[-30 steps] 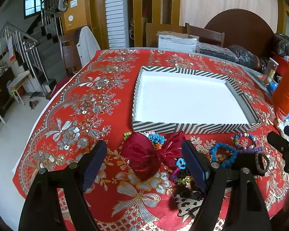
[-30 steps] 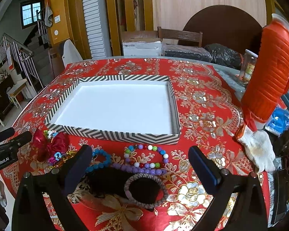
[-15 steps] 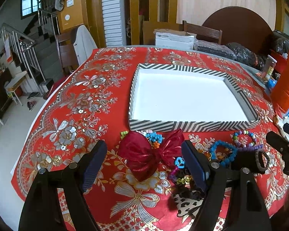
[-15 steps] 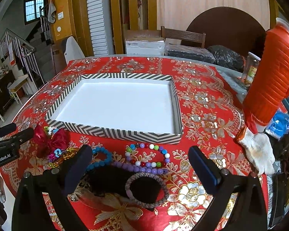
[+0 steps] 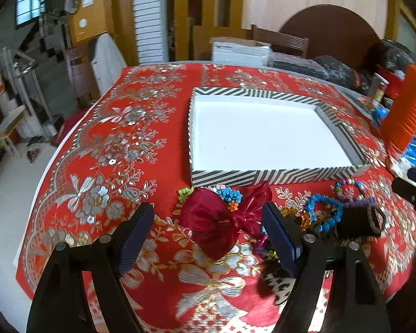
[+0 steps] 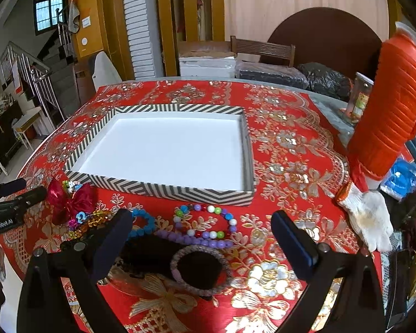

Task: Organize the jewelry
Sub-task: 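Grasp the red satin bow with the left gripper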

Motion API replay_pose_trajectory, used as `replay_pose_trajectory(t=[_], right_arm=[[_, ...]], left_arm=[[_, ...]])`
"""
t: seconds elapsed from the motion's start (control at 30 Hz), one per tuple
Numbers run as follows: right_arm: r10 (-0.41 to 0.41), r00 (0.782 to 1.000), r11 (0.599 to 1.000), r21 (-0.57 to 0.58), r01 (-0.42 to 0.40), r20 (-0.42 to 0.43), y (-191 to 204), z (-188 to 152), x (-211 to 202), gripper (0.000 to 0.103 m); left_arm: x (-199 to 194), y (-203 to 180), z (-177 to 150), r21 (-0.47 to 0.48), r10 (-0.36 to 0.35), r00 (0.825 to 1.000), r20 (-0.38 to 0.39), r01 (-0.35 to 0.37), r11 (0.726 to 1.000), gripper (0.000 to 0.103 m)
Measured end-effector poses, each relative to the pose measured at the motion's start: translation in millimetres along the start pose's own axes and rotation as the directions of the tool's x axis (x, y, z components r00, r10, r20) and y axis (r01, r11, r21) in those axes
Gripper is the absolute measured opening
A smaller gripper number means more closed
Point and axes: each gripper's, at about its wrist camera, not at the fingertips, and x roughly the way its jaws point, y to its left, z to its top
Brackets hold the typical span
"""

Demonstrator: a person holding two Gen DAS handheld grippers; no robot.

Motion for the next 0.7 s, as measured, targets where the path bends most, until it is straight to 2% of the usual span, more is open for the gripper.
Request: replay_pose_trajectory(t=[0.2, 0.37, 0.47, 0.6, 0.7], right_arm=[[0.015, 0.999, 0.999, 0.032, -0.014, -0.045, -22, -8, 4, 0.102], [-0.002, 0.994, 0.999, 0.035, 0.006, -0.108, -35, -19, 12, 0.102], [-0.008, 0.992, 0.998, 0.067, 0.017, -0.126, -46, -23, 16, 0.101], [0.000, 0.987, 0.997, 0.072, 0.011, -0.161, -49, -27, 21, 0.092], [0.012, 0.983, 0.999, 0.052, -0.003, -0.181, -44, -30, 26, 0.086]], left_arm=[[13, 7, -1, 0.045, -0.108, 0.993, -0.054, 0.110, 0.993, 0.069], [30, -11, 2, 0.166, -0.064, 0.996, -0.068, 0.075, 0.983, 0.069], [42, -13, 1, 0.170, -0.079, 0.992, -0.094, 0.095, 0.981, 0.069], [57, -14, -2, 0.206, -0.054, 0.990, -0.132, 0.081, 0.975, 0.055], [63, -10, -7, 0.195, -0.072, 0.985, -0.158, 0.103, 0.975, 0.047]])
